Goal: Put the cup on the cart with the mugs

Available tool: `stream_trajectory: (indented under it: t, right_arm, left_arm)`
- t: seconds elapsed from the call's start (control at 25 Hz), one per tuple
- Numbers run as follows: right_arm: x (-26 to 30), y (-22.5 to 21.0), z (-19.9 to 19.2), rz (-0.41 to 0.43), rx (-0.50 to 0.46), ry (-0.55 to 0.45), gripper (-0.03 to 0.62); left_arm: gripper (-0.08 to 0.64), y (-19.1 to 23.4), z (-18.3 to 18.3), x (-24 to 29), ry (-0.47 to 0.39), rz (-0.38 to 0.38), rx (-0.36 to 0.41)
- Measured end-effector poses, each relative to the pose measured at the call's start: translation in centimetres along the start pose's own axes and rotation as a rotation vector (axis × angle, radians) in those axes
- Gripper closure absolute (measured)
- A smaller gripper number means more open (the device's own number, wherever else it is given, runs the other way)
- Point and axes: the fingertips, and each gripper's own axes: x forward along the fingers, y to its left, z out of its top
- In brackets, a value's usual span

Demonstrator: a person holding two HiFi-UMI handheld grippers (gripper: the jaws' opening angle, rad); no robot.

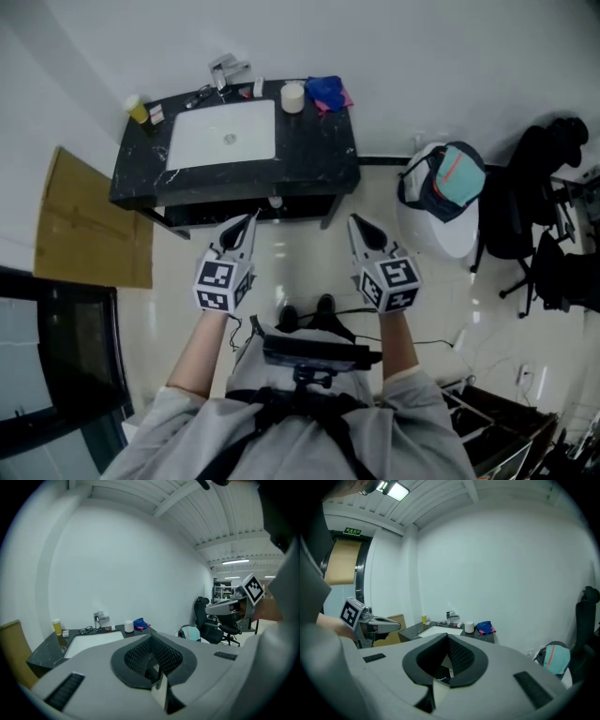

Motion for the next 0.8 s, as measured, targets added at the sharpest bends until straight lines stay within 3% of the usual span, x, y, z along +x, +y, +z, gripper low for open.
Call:
stream_trajectory:
  t: [0.4, 0.8]
  right_arm:
    - [4.0, -3.4, 1.1, 0.125, -0.029, 0.038, 0.591]
    - [7.7, -5.6, 2.2, 0.239, -0.04, 0.025, 0.591]
  left_arm:
    - [0.559, 0.4, 1.9, 2.9, 0.003, 0.116, -0.039]
    - [0.559, 1.2, 3.7, 5.7, 0.006, 0.195, -0.025]
